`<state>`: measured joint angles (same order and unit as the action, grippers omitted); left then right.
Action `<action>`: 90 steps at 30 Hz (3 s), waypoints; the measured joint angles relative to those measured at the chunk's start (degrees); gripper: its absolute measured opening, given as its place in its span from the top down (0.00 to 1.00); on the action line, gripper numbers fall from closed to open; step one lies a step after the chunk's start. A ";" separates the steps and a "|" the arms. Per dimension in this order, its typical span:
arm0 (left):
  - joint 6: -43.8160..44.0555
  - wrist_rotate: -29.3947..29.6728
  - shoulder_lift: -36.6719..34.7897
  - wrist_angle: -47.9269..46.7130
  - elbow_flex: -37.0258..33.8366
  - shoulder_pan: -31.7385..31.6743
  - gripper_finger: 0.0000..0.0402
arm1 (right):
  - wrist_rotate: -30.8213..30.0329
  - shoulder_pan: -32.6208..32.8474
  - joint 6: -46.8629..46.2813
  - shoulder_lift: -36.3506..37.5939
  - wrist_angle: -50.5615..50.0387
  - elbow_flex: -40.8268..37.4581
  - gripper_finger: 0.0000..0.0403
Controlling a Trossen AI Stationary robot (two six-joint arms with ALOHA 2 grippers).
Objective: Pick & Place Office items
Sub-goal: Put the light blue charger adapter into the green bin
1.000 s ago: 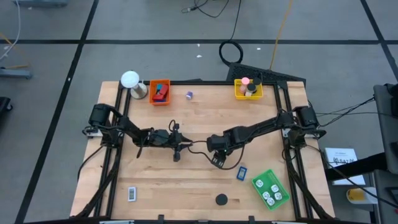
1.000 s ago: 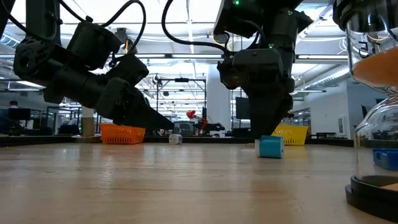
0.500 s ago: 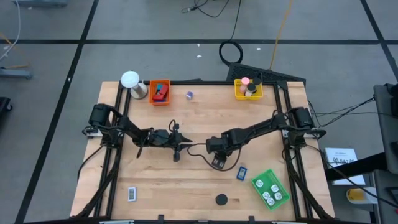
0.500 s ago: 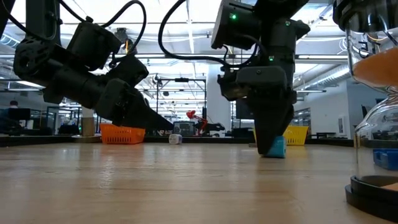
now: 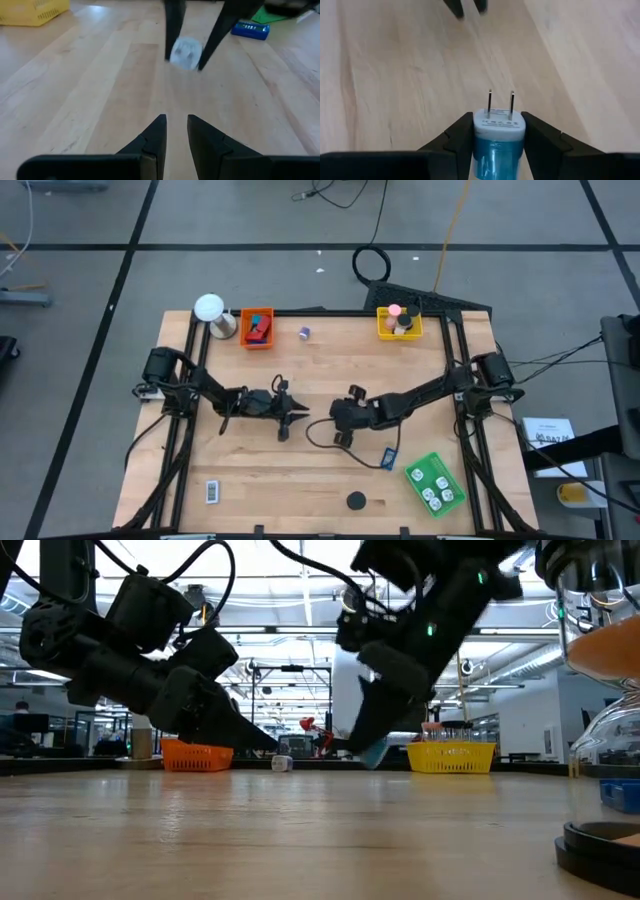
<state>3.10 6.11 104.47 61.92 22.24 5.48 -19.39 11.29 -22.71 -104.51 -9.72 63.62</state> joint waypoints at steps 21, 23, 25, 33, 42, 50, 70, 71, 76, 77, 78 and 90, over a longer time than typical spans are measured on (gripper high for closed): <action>0.93 8.28 0.01 -1.27 0.04 0.27 0.81 | 4.79 -6.55 15.60 -2.69 59.94 -21.75 0.67; 1.55 10.51 0.01 -2.12 0.04 0.17 0.81 | 6.95 -7.21 16.19 -4.61 62.83 -21.77 0.67; 1.61 11.32 0.02 -2.60 0.04 0.05 0.81 | 9.02 -7.81 16.38 -6.59 66.51 -21.75 0.67; 1.61 11.56 0.02 -3.16 0.04 0.06 0.81 | 12.29 -9.12 16.91 -13.79 71.38 -18.77 0.67; 0.98 11.50 0.02 -3.91 0.04 0.06 0.81 | 14.12 -9.89 18.43 -17.61 70.08 -14.41 0.67; 0.66 10.43 0.02 -4.28 0.39 0.15 0.81 | 14.94 -10.14 17.26 -17.66 70.12 -14.41 0.57; 0.67 10.42 0.02 -4.69 0.74 0.28 0.81 | 8.92 -10.07 13.24 -8.92 52.08 -14.52 0.33; 0.64 10.55 -0.22 -4.77 0.72 0.28 0.81 | 8.93 -10.08 13.41 -7.26 50.39 -14.51 0.31; -0.77 10.85 -3.38 -3.40 -1.12 0.28 0.81 | 8.89 -10.08 10.67 1.99 38.89 -14.45 0.28; -1.06 10.97 -3.78 -2.50 -1.81 0.28 0.81 | 8.77 -10.11 8.91 3.70 36.83 -14.45 0.28; -1.18 10.93 -4.07 -0.79 -2.61 0.28 0.81 | 8.69 -10.31 7.14 5.41 34.77 -14.42 0.29; -1.81 10.62 -5.81 12.43 -12.23 0.17 0.81 | 9.04 -10.66 5.98 4.58 -5.88 5.91 0.80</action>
<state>1.29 16.72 98.65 74.35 10.01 5.65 -10.35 0.63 -16.73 -99.94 -15.60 69.53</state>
